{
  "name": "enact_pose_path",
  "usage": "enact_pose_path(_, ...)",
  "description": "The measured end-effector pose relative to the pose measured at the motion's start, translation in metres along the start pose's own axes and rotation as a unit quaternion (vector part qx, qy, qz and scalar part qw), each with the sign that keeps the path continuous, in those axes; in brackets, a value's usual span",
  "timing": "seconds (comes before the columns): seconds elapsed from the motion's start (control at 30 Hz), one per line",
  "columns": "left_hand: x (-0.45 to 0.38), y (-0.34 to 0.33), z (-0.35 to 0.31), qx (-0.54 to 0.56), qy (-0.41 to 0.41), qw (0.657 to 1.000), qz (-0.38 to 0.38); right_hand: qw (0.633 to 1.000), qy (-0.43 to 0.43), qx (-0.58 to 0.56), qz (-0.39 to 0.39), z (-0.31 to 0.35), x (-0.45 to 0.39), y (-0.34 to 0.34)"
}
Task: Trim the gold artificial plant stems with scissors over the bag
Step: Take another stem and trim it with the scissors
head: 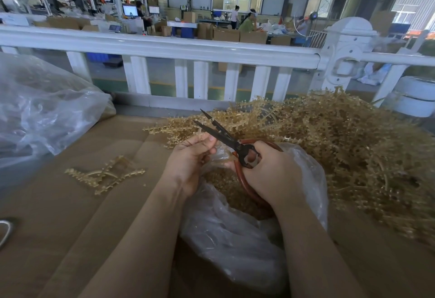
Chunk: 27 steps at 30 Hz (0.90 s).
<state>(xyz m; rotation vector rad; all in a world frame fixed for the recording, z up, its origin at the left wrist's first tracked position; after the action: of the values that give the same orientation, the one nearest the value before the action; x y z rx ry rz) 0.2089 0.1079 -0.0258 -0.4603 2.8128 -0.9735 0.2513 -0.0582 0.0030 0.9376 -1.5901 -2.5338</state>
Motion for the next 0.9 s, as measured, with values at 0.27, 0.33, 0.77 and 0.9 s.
enact_pose_path(0.27,0.000,-0.002,0.000,0.016,0.014,1.000,0.001,1.000,0.005,-0.002,-0.008,0.001,0.000,0.005)
enact_pose_path(0.33,-0.001,-0.001,0.001,0.013,0.015,1.000,0.002,1.000,0.005,-0.002,-0.003,0.001,-0.001,0.003)
enact_pose_path(0.77,-0.003,-0.005,-0.009,-0.051,-0.063,0.996,0.026,1.000,0.002,-0.025,-0.010,-0.001,-0.001,0.000)
enact_pose_path(0.9,-0.006,-0.002,-0.008,-0.090,-0.074,0.993,0.014,1.000,0.010,-0.027,-0.005,0.001,0.000,0.000)
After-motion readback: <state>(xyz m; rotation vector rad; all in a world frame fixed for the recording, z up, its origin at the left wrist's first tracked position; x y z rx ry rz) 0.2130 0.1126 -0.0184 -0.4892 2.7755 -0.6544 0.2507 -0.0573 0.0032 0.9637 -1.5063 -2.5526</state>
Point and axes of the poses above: each hand's wrist, its own x-axis away from the middle knuckle, its own y-axis out of the back of the hand, z = x × y, the point moved 9 cm from there along -x, towards the middle knuckle, and after that the axes turned 8 degrees about x, right-handed, at the moved point
